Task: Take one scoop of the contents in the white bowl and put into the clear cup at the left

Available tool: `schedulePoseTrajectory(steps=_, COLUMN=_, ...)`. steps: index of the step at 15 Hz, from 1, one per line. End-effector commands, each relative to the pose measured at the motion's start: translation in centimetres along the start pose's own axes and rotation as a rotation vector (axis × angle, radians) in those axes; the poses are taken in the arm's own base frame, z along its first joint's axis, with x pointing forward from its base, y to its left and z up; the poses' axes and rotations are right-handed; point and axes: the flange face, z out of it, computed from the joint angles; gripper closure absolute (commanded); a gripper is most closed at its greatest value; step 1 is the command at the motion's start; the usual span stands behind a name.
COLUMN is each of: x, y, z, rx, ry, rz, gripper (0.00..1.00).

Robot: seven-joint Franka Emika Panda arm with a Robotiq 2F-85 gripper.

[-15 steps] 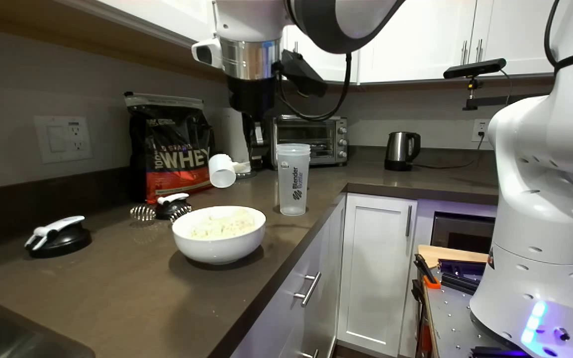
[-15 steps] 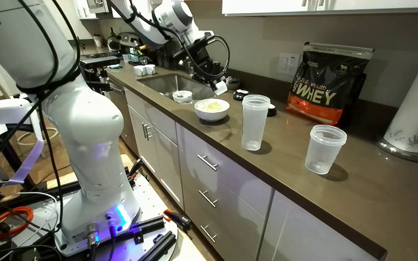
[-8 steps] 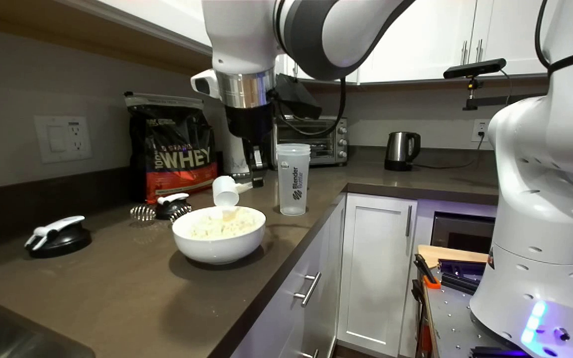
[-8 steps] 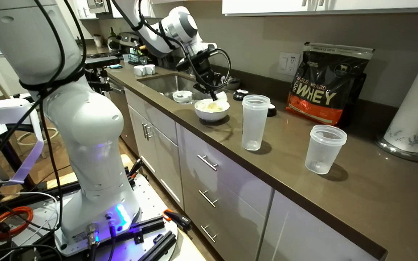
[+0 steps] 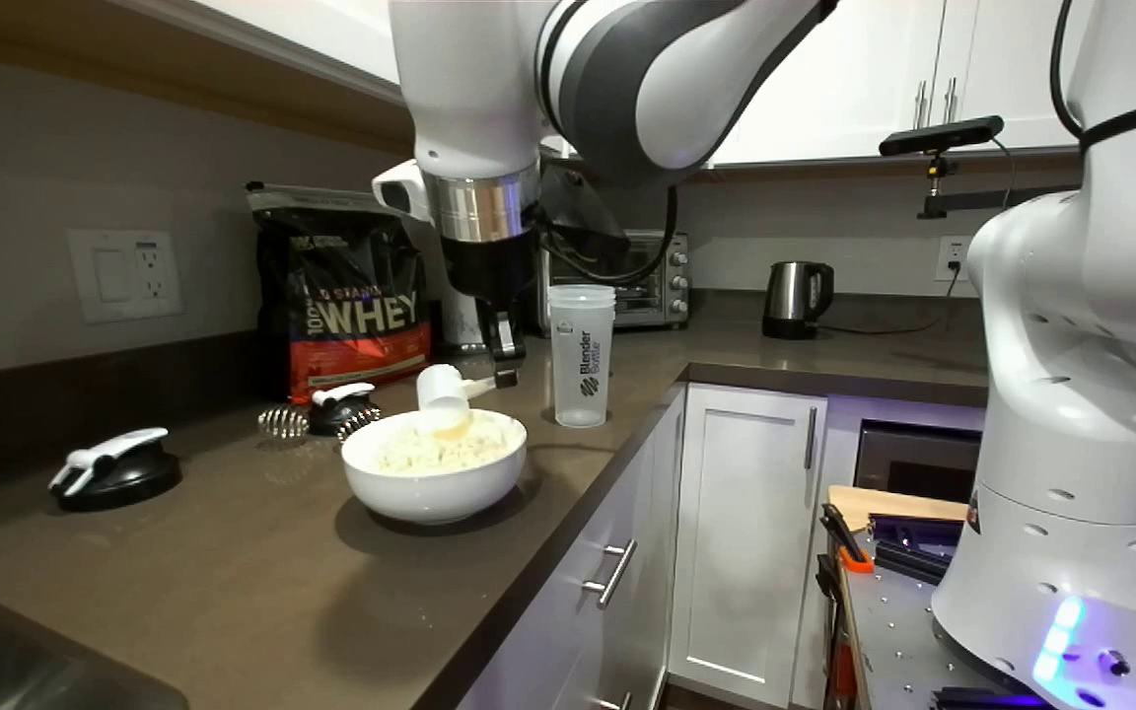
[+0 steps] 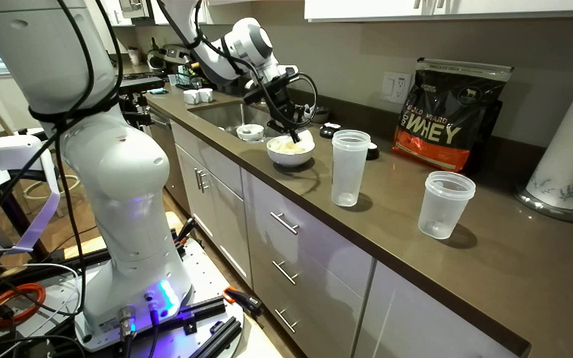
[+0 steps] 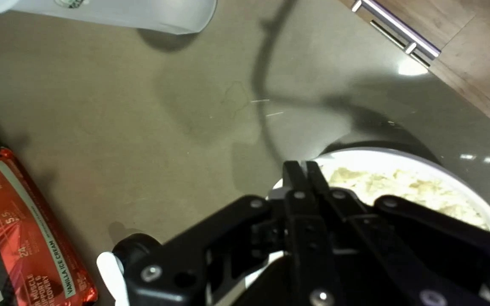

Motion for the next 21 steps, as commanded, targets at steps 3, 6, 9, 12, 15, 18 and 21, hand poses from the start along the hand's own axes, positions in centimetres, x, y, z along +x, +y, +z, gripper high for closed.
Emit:
schedulePoseTrajectory(steps=3, x=0.4, y=-0.6, z=0.8, rx=-0.043, ry=0.018, rz=-0.004, gripper=0.99)
schedulePoseTrajectory(steps=6, x=0.4, y=-0.8, z=1.0, rx=-0.027, ry=0.009, rz=-0.006, gripper=0.99)
schedulePoseTrajectory(steps=9, x=0.3, y=-1.2, z=1.3, rx=-0.023, ry=0.005, rz=-0.013, gripper=0.99)
schedulePoseTrajectory(steps=12, x=0.4, y=-2.0, z=1.5, rx=-0.013, ry=-0.003, rz=-0.029, gripper=0.99)
schedulePoseTrajectory(steps=15, x=0.4, y=-3.1, z=1.6, rx=0.018, ry=-0.013, rz=-0.045, gripper=0.99)
schedulePoseTrajectory(steps=18, x=0.7, y=-4.0, z=1.7, rx=0.083, ry=-0.026, rz=-0.038, gripper=0.99)
schedulePoseTrajectory(steps=21, x=0.9, y=-3.9, z=1.4, rx=0.131, ry=-0.028, rz=-0.007, gripper=0.99)
